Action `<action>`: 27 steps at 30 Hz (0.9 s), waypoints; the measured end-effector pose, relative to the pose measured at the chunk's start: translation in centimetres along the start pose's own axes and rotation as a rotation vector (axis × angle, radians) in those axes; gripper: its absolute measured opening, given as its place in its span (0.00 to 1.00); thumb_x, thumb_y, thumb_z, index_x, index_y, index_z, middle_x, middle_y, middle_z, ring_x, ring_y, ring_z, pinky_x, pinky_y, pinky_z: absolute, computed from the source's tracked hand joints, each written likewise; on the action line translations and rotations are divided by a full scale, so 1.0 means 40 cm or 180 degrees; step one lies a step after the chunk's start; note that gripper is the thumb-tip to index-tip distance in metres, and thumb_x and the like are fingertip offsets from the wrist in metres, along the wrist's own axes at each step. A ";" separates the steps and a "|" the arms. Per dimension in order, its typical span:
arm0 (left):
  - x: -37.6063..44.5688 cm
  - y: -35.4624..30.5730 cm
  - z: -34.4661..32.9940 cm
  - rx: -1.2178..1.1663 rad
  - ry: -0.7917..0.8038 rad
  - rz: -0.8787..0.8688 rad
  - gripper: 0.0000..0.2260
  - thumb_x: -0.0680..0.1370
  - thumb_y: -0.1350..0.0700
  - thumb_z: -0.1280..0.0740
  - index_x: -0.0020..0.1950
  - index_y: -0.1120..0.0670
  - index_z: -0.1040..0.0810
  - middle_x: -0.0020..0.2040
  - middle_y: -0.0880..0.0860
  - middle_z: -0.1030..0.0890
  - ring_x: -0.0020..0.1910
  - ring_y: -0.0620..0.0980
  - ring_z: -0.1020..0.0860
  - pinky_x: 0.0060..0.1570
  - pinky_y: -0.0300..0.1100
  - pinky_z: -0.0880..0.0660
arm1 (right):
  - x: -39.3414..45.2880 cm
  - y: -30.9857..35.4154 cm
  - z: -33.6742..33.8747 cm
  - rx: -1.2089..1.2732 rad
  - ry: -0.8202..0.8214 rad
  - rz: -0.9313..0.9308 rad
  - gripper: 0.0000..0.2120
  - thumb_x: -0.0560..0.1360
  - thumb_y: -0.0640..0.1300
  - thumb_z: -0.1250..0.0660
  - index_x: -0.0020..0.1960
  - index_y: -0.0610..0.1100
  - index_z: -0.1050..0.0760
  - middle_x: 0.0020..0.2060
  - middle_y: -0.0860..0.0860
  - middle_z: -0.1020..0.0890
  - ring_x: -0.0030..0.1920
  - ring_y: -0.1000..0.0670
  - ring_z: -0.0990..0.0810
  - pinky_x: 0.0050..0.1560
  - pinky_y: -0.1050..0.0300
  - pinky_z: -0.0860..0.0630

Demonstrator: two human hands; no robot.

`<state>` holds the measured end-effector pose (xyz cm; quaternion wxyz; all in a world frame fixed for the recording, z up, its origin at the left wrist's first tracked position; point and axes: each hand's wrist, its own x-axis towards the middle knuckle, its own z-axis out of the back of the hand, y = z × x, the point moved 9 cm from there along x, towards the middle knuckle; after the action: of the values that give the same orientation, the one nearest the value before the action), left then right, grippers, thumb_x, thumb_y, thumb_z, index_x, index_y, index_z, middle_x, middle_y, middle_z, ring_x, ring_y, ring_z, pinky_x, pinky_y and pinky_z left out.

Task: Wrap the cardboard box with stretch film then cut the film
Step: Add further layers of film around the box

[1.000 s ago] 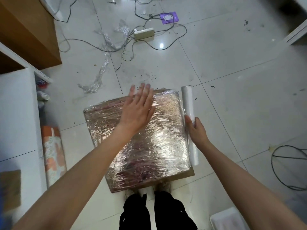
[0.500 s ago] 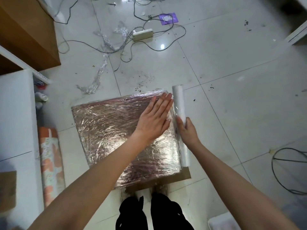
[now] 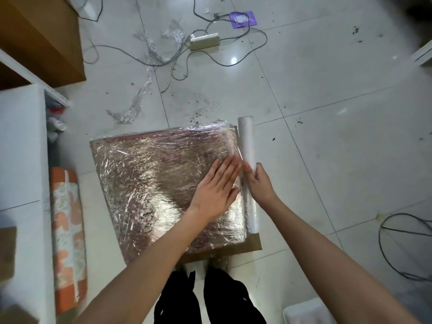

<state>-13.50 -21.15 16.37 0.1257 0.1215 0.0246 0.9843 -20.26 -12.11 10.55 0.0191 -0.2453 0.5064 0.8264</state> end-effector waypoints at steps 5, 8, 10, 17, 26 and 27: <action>0.028 0.009 0.007 -0.0082 -0.0055 0.0078 0.27 0.82 0.47 0.56 0.76 0.62 0.58 0.77 0.58 0.53 0.76 0.53 0.58 0.75 0.49 0.60 | 0.014 0.014 0.020 0.0098 -0.0089 0.0029 0.16 0.79 0.54 0.42 0.37 0.47 0.40 0.31 0.54 0.35 0.29 0.58 0.34 0.28 0.70 0.35; -0.025 -0.047 -0.010 -0.0161 0.0087 -0.0287 0.26 0.82 0.48 0.59 0.75 0.62 0.52 0.76 0.58 0.50 0.76 0.55 0.56 0.75 0.50 0.60 | 0.019 0.015 0.012 0.0065 -0.0032 0.0010 0.16 0.78 0.56 0.43 0.37 0.47 0.40 0.31 0.53 0.36 0.31 0.56 0.35 0.30 0.67 0.35; -0.069 -0.072 -0.029 -0.0174 0.0220 -0.0403 0.26 0.82 0.48 0.55 0.75 0.62 0.49 0.76 0.59 0.49 0.76 0.55 0.55 0.75 0.51 0.59 | 0.024 0.007 -0.003 -0.0032 0.0017 0.0015 0.18 0.77 0.59 0.43 0.40 0.45 0.37 0.33 0.51 0.35 0.33 0.54 0.35 0.34 0.60 0.34; -0.066 -0.102 -0.020 -0.0371 0.0127 -0.0386 0.26 0.81 0.48 0.50 0.75 0.62 0.46 0.76 0.58 0.46 0.75 0.55 0.46 0.75 0.52 0.53 | 0.023 -0.014 0.005 -0.0032 -0.0052 -0.0077 0.18 0.79 0.57 0.44 0.46 0.42 0.34 0.35 0.52 0.30 0.36 0.54 0.30 0.37 0.61 0.31; -0.188 -0.203 -0.098 -0.0206 0.0474 -0.1287 0.28 0.81 0.49 0.54 0.76 0.62 0.53 0.77 0.57 0.48 0.76 0.54 0.49 0.75 0.52 0.57 | 0.035 0.004 -0.014 -0.0371 -0.0054 0.0041 0.19 0.79 0.57 0.46 0.46 0.40 0.36 0.34 0.52 0.34 0.35 0.54 0.34 0.32 0.67 0.35; -0.184 -0.210 -0.091 -0.0206 0.0464 -0.1297 0.28 0.81 0.49 0.53 0.77 0.61 0.53 0.77 0.57 0.48 0.76 0.54 0.50 0.75 0.52 0.58 | 0.034 0.000 -0.011 -0.0317 -0.0084 0.0034 0.19 0.79 0.57 0.46 0.46 0.40 0.35 0.34 0.52 0.34 0.35 0.55 0.34 0.31 0.69 0.35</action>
<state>-5.45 -14.95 10.47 0.3238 0.0383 0.0260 0.9450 -21.30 -12.78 9.82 0.0091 -0.2323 0.4656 0.8539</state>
